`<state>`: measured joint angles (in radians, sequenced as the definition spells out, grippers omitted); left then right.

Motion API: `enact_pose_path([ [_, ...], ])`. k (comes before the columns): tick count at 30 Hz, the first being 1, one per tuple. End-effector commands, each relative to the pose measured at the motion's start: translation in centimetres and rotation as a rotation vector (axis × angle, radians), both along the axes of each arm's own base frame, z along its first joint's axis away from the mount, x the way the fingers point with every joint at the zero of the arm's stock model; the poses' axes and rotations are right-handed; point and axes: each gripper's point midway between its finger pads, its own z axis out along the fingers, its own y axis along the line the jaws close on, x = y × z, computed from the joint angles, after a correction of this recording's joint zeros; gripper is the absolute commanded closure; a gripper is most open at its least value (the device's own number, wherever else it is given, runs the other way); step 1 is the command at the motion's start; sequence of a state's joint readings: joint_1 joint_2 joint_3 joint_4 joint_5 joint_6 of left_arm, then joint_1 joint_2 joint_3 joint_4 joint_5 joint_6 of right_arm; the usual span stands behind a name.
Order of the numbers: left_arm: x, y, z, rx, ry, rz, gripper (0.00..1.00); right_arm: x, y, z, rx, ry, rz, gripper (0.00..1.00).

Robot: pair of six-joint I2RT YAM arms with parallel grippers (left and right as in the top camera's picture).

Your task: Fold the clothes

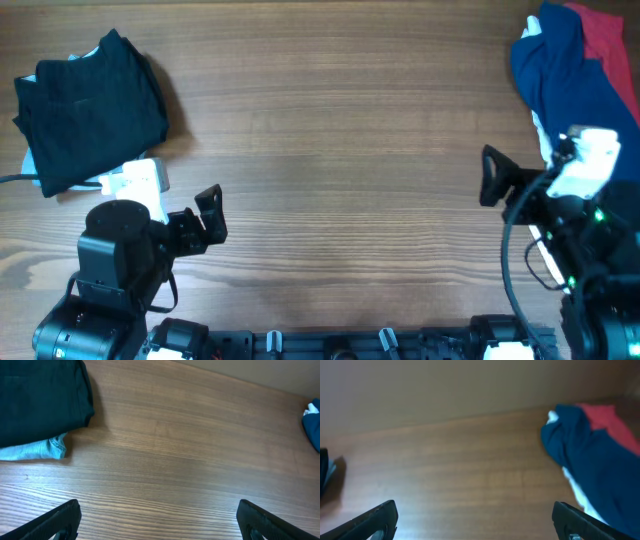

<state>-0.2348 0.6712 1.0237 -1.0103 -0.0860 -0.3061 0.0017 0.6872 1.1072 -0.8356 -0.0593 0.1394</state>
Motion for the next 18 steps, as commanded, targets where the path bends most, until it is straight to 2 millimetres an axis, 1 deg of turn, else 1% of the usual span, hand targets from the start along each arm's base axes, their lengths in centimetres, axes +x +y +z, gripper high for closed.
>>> enact_pose_path([
  [1,0.1,0.3,-0.5,0.002,0.011,0.022,0.00,-0.9,-0.1,0.7,-0.016,-0.082,0.020,0.00],
  [4,0.1,0.3,-0.5,0.002,0.011,0.022,0.00,-1.1,0.0,0.3,-0.008,-0.148,0.030,0.00],
  [6,0.0,0.3,-0.5,0.002,0.012,0.022,0.00,-1.1,0.3,-0.6,0.000,-0.198,0.052,0.00],
  [8,0.1,0.3,-0.5,0.002,0.012,0.022,0.00,-1.1,0.6,-1.7,0.004,-0.238,0.073,0.00],
  [13,0.1,0.3,-0.5,0.002,0.011,0.022,0.00,-0.7,1.7,-5.1,0.008,-0.352,0.136,0.00],
  [18,0.1,0.3,-0.5,0.002,0.011,0.022,0.00,-0.7,1.9,-7.7,0.009,-0.408,0.148,0.00],
])
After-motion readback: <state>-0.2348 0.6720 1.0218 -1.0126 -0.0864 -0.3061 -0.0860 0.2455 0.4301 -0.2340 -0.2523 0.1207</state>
